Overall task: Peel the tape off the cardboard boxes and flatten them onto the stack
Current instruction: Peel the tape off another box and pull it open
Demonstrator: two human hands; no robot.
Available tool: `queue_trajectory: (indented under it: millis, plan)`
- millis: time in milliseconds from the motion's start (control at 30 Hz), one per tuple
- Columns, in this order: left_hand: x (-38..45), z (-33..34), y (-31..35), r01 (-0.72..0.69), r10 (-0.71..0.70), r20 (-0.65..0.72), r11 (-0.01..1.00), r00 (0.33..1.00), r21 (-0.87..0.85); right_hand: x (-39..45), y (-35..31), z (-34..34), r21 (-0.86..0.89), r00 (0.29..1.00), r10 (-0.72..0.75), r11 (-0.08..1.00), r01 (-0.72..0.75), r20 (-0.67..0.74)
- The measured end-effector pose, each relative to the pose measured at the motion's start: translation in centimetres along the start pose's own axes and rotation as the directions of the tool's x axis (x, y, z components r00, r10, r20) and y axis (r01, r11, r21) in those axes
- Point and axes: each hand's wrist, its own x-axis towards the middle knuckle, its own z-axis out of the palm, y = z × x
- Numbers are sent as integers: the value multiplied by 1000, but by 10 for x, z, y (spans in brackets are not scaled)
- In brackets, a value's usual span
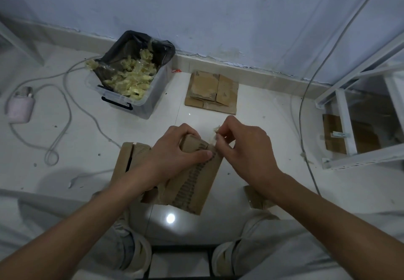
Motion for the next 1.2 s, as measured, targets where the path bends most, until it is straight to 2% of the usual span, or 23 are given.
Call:
queue_trajectory:
  millis: [33,100,233,300,367,400,433,633,800,933,1033,1133,1200]
  plan:
    - [1,1,-1,-52,55,-39,997,998,63,0,-1,1,64,999,36,997,-36,2]
    - [1,1,-4,-130,143,-88,983,986,130,3,1,-2,323,986,164,932,-163,25]
    - [2,1,-6,-184,204,-117,970,972,160,11,7,-15,646,914,342,652,-397,217]
    - [2,1,-5,-204,222,-111,967,969,152,11,7,-17,758,861,341,421,-498,376]
    - [1,1,-5,-222,240,-106,962,965,156,11,8,-16,799,808,302,190,-570,505]
    - [1,1,-5,-226,244,-103,961,964,162,10,9,-16,796,793,273,127,-592,545]
    - [0,2,-7,-226,244,-99,960,965,168,10,10,-14,791,788,245,113,-602,565]
    - [1,4,-10,-259,279,-61,938,958,232,17,20,-19,778,857,197,361,-514,475]
    - [1,0,-9,-245,269,-104,949,958,197,19,19,-24,728,905,183,543,-418,383]
    - [3,-4,-11,-245,272,-133,951,953,190,21,19,-29,634,922,132,690,-349,363]
    - [3,-7,-11,-240,272,-159,951,949,195,22,17,-31,618,918,98,711,-334,384]
    - [3,-9,-10,-243,279,-169,948,945,205,23,16,-29,621,915,129,698,-357,381]
    - [4,-10,-10,-245,283,-175,946,943,213,22,17,-28,602,936,104,741,-298,335]
